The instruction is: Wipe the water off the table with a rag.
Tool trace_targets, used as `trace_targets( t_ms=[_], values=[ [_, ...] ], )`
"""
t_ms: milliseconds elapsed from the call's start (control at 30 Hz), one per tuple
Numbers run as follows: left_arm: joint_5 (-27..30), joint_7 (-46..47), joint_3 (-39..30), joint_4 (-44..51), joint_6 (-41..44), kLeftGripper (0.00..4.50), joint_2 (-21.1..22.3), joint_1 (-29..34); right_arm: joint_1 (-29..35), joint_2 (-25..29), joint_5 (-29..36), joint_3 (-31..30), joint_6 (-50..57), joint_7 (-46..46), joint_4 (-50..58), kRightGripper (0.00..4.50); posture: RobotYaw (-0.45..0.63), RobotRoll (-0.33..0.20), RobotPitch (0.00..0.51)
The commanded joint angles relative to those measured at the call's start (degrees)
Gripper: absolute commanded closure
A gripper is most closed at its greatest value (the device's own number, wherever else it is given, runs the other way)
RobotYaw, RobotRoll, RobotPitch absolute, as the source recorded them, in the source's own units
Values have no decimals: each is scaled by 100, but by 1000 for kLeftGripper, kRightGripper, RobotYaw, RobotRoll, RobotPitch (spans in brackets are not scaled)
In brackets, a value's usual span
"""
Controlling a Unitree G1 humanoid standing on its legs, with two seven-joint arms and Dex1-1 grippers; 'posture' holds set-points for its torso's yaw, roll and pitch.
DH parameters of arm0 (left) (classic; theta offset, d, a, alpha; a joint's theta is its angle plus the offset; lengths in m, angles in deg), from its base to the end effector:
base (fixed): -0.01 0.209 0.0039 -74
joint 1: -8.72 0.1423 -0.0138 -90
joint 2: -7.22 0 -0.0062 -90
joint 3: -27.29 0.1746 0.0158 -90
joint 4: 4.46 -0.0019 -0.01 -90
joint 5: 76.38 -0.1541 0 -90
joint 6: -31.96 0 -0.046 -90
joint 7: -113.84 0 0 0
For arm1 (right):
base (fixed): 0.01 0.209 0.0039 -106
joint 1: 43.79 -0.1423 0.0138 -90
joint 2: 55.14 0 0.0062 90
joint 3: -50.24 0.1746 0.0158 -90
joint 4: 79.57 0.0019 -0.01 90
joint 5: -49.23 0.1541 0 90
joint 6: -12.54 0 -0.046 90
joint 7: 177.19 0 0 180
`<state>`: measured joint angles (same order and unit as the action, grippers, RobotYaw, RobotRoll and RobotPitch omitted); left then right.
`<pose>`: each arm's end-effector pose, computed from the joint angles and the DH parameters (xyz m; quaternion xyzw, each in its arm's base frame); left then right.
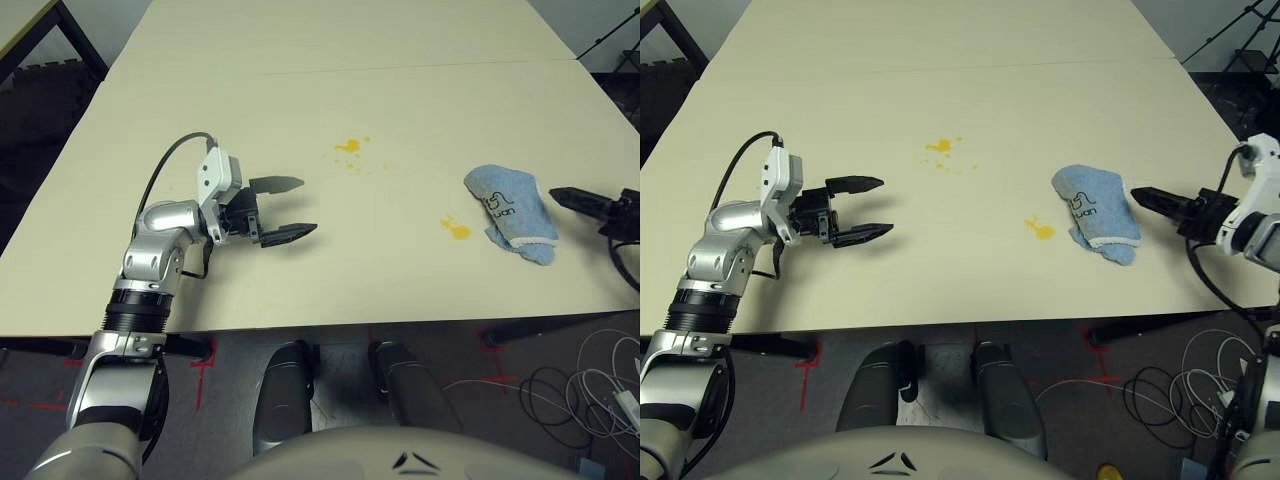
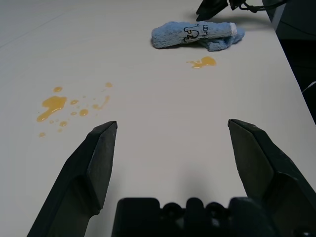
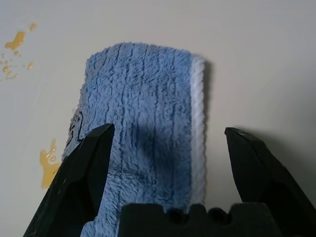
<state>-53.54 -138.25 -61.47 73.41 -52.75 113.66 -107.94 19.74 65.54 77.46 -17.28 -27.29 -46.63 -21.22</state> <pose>0.2951 0.2330 0.1555 0.1135 -0.0204 -0.5863 0.8018 0.2455 -0.3724 0.1488 0.1995 0.2374 0.1515 0.9386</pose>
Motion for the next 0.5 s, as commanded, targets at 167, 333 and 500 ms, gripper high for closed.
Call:
trace_targets(
  t_ms=[167,333,500],
  values=[
    [89,86,-90,98,176,0,-14,-89,-129,-343,-117,-276,-85,204,-159,24,32,0,201],
    [72,107,-89,174,184,0,17,-40,-258,-615,-162,-434,-128,239,-224,24,42,0,204],
    [176,169,-158,272,326,0,7,-30,-339,-853,-289,-573,-229,269,-410,24,54,0,209]
  ],
)
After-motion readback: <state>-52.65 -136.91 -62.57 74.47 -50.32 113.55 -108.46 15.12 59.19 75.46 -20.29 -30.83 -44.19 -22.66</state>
